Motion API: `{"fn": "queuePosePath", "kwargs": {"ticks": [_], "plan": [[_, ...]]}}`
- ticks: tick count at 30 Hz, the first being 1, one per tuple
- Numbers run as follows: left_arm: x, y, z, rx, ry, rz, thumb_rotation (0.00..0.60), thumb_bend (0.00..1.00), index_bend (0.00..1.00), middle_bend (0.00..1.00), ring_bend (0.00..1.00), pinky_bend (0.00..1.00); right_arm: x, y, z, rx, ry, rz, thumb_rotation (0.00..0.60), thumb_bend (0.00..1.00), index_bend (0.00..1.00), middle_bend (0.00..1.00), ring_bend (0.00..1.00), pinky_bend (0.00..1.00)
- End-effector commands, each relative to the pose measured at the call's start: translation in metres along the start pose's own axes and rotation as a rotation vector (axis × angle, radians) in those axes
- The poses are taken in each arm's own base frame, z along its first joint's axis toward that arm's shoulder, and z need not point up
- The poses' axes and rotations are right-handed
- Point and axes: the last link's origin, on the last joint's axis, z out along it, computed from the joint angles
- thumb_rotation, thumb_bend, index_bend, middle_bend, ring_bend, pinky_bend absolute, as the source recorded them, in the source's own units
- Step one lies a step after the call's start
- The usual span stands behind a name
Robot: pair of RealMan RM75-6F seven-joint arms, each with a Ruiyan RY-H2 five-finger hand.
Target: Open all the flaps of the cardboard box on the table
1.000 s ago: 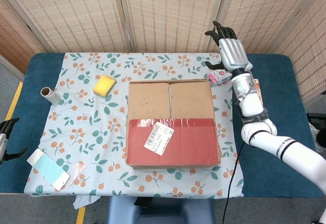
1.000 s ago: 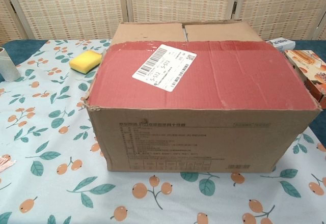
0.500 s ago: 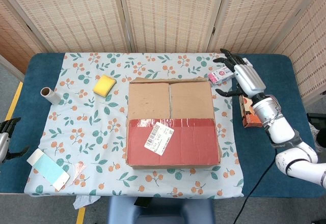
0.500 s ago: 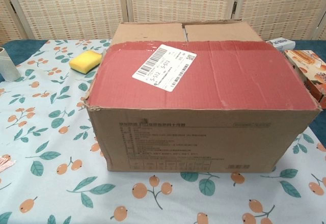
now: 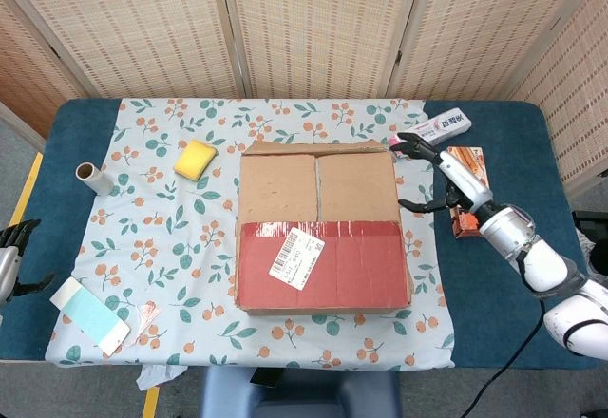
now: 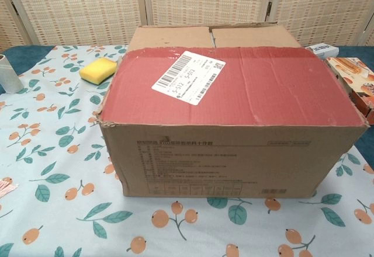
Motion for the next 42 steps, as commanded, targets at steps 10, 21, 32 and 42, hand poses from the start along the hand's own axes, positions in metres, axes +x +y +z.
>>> {"fn": "queuePosePath", "kwargs": {"ticks": [10,21,32,42], "plan": [[-0.002,-0.001,0.002,0.009,-0.013,0.009,0.600,0.33,0.00,0.08,0.04,0.00,0.003,0.019,-0.003,-0.038,-0.244,0.245,0.600,0.29,0.18,0.09,0.17,0.21],[-0.001,-0.002,0.002,0.012,-0.003,0.003,0.600,0.33,0.00,0.08,0.04,0.00,-0.006,0.024,0.009,-0.061,-0.319,0.274,0.600,0.29,0.16,0.09,0.19,0.21],[-0.001,-0.003,0.002,0.016,-0.004,-0.002,0.600,0.33,0.00,0.08,0.04,0.00,-0.010,0.031,0.011,-0.084,-0.347,0.270,0.600,0.29,0.12,0.09,0.23,0.18],[-0.001,-0.003,0.003,0.016,-0.007,0.000,0.600,0.33,0.00,0.08,0.04,0.00,-0.015,0.033,0.008,-0.079,-0.362,0.272,0.600,0.29,0.10,0.08,0.22,0.18]]}}
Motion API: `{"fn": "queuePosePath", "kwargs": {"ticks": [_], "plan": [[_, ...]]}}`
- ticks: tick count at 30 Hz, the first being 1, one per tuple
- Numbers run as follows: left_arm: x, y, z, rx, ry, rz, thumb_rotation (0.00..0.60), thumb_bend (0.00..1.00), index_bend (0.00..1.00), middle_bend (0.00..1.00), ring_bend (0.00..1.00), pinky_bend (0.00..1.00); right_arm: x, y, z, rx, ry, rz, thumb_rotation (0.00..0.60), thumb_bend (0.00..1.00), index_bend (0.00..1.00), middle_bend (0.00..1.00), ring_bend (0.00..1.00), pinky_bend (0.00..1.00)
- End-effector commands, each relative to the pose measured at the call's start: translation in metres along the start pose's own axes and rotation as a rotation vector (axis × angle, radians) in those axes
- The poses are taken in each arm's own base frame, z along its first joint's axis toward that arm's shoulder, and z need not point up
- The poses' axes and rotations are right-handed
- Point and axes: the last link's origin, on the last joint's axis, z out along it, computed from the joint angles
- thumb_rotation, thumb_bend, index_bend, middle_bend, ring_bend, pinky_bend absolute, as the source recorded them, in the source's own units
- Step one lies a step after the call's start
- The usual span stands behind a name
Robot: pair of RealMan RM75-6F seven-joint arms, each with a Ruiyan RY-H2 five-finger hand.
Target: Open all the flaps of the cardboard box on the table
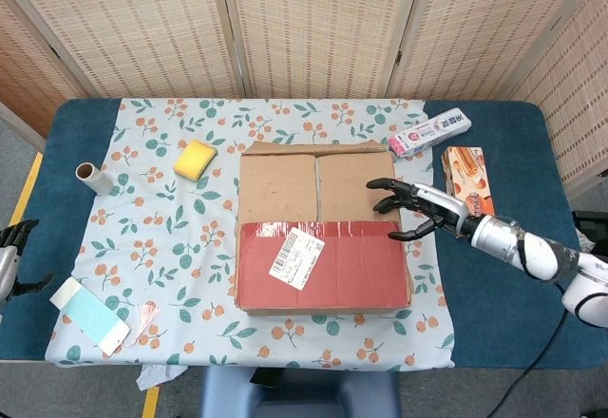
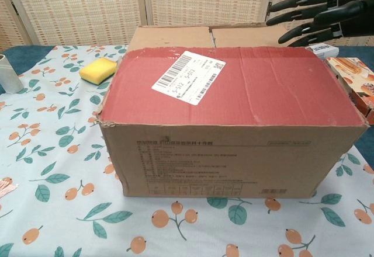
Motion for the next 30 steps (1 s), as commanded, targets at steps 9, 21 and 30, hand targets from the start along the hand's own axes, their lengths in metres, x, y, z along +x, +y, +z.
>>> {"fn": "queuePosePath", "kwargs": {"ticks": [9,21,30], "plan": [[0.000,0.001,-0.001,-0.003,0.001,0.004,0.600,0.33,0.00,0.08,0.04,0.00,-0.018,0.007,-0.013,0.017,-0.023,-0.003,0.600,0.29,0.10,0.05,0.20,0.19],[-0.001,0.004,-0.002,-0.016,0.003,0.017,0.600,0.33,0.00,0.08,0.04,0.00,-0.027,0.001,-0.034,0.081,-0.021,0.006,0.600,0.29,0.10,0.04,0.20,0.19],[-0.003,0.009,-0.005,-0.024,0.018,0.050,0.600,0.33,0.00,0.08,0.05,0.00,-0.045,-0.026,-0.068,0.178,-0.058,-0.046,0.600,0.29,0.10,0.04,0.20,0.19]]}}
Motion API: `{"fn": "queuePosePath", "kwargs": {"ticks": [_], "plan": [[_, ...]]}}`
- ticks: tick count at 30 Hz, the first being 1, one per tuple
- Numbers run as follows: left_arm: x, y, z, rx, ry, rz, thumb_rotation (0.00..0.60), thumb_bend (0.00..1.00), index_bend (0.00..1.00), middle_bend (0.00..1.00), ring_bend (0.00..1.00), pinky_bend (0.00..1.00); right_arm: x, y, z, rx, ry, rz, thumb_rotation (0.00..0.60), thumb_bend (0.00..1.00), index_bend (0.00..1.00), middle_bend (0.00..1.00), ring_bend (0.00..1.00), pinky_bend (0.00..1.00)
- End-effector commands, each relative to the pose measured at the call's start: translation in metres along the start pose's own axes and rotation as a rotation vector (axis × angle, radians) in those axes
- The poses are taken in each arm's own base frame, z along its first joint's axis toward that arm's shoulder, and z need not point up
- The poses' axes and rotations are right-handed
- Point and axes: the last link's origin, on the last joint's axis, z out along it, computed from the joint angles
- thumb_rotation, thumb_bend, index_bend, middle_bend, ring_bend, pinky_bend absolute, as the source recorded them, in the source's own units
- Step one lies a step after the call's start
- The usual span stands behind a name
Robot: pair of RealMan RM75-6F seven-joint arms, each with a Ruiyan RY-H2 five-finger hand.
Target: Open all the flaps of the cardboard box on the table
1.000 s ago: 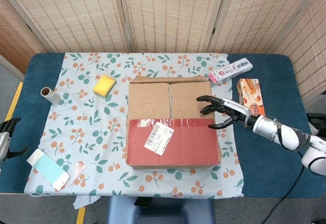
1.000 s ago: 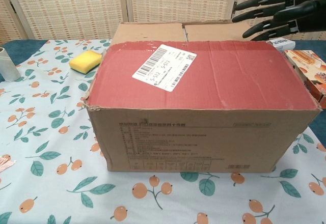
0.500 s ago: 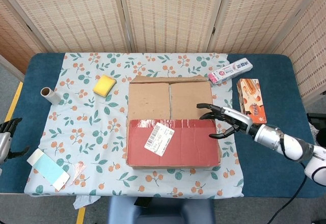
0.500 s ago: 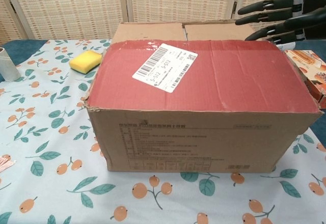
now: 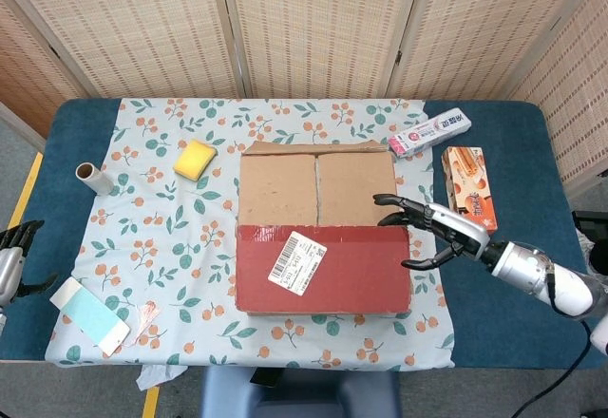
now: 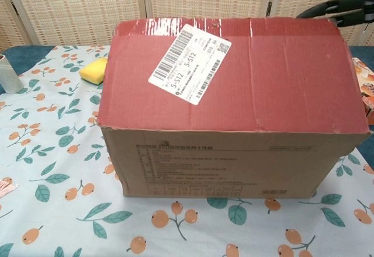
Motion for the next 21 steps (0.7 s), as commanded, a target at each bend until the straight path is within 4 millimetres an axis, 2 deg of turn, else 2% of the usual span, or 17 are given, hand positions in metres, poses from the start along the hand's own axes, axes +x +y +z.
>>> {"fn": "queuePosePath", "kwargs": {"ticks": [1,13,21], "plan": [[-0.001,0.003,-0.002,-0.003,0.019,0.026,0.600,0.33,0.00,0.08,0.05,0.00,-0.013,-0.014,-0.017,0.038,-0.025,-0.034,0.600,0.29,0.10,0.04,0.20,0.19],[-0.007,0.017,-0.003,-0.008,0.039,0.102,0.600,0.33,0.00,0.08,0.06,0.00,-0.066,-0.037,-0.076,0.061,-0.061,-0.162,0.600,0.29,0.10,0.03,0.19,0.21],[-0.007,0.021,-0.001,-0.019,0.038,0.112,0.600,0.33,0.00,0.08,0.06,0.00,-0.089,-0.027,-0.104,0.031,-0.070,-0.209,0.600,0.29,0.08,0.02,0.17,0.23]]}}
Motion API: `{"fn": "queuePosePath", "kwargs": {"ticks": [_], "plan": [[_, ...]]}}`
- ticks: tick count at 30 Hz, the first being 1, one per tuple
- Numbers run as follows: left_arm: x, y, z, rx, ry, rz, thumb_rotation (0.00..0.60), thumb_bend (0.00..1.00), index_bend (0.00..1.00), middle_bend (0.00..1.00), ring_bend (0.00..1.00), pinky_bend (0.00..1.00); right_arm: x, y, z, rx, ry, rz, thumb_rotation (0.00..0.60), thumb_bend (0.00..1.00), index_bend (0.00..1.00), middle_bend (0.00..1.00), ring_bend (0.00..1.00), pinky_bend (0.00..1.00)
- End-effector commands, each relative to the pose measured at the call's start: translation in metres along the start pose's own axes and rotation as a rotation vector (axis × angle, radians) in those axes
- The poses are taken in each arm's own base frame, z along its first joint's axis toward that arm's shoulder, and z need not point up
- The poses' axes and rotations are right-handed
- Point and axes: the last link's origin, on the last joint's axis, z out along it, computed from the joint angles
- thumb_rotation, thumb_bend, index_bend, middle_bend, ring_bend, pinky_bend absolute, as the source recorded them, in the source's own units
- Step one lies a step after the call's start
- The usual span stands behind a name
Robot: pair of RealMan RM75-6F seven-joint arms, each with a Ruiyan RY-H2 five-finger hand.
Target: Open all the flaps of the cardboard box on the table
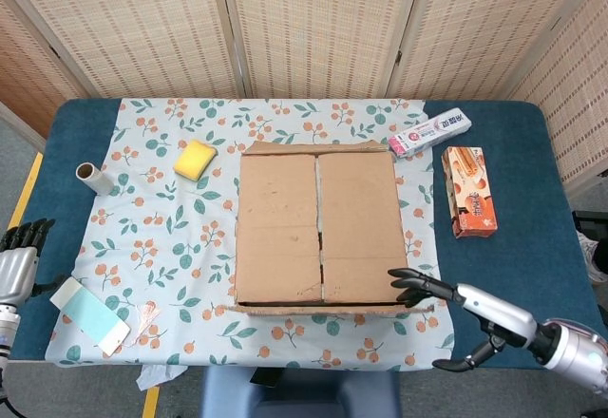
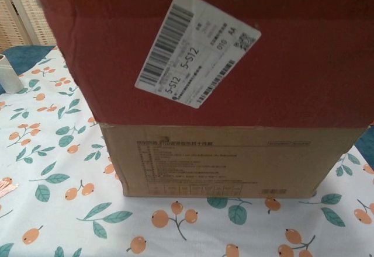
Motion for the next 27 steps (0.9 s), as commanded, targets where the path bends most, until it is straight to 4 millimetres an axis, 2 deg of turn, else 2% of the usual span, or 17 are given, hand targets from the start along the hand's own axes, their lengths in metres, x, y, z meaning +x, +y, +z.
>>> {"fn": "queuePosePath", "kwargs": {"ticks": [1,7,11,14,19,24,26,27], "plan": [[0.000,0.001,0.000,-0.004,0.000,0.003,0.600,0.33,0.00,0.08,0.06,0.00,-0.008,0.002,-0.010,0.001,0.003,-0.007,0.600,0.29,0.07,0.02,0.17,0.23],[-0.001,0.002,0.002,-0.008,-0.001,0.007,0.600,0.33,0.00,0.08,0.06,0.00,-0.017,0.006,-0.025,0.005,0.001,-0.044,0.600,0.29,0.04,0.01,0.16,0.24],[-0.001,0.003,0.002,-0.011,-0.005,0.005,0.600,0.33,0.00,0.08,0.06,0.00,-0.017,0.009,-0.023,0.010,0.034,-0.092,0.600,0.29,0.04,0.01,0.15,0.24],[0.000,0.003,0.002,-0.013,-0.006,0.000,0.600,0.33,0.00,0.08,0.06,0.00,-0.009,0.008,-0.006,0.004,0.094,-0.197,0.600,0.29,0.05,0.01,0.14,0.22],[0.001,0.001,0.000,-0.006,-0.015,-0.009,0.600,0.33,0.00,0.08,0.06,0.00,0.009,0.000,0.035,-0.027,0.227,-0.498,0.600,0.29,0.24,0.01,0.09,0.11],[0.003,-0.004,-0.003,0.029,-0.014,-0.029,0.600,0.33,0.00,0.08,0.05,0.00,0.024,-0.010,0.083,-0.088,0.327,-0.817,0.598,0.29,0.32,0.00,0.05,0.01],[0.004,-0.005,-0.004,0.033,-0.012,-0.035,0.600,0.33,0.00,0.08,0.05,0.00,0.027,-0.012,0.100,-0.106,0.328,-0.908,0.575,0.29,0.34,0.00,0.03,0.00],[0.005,-0.006,-0.005,0.036,-0.011,-0.040,0.600,0.33,0.00,0.08,0.05,0.00,0.030,-0.013,0.111,-0.122,0.330,-0.967,0.530,0.29,0.35,0.00,0.02,0.00]]}}
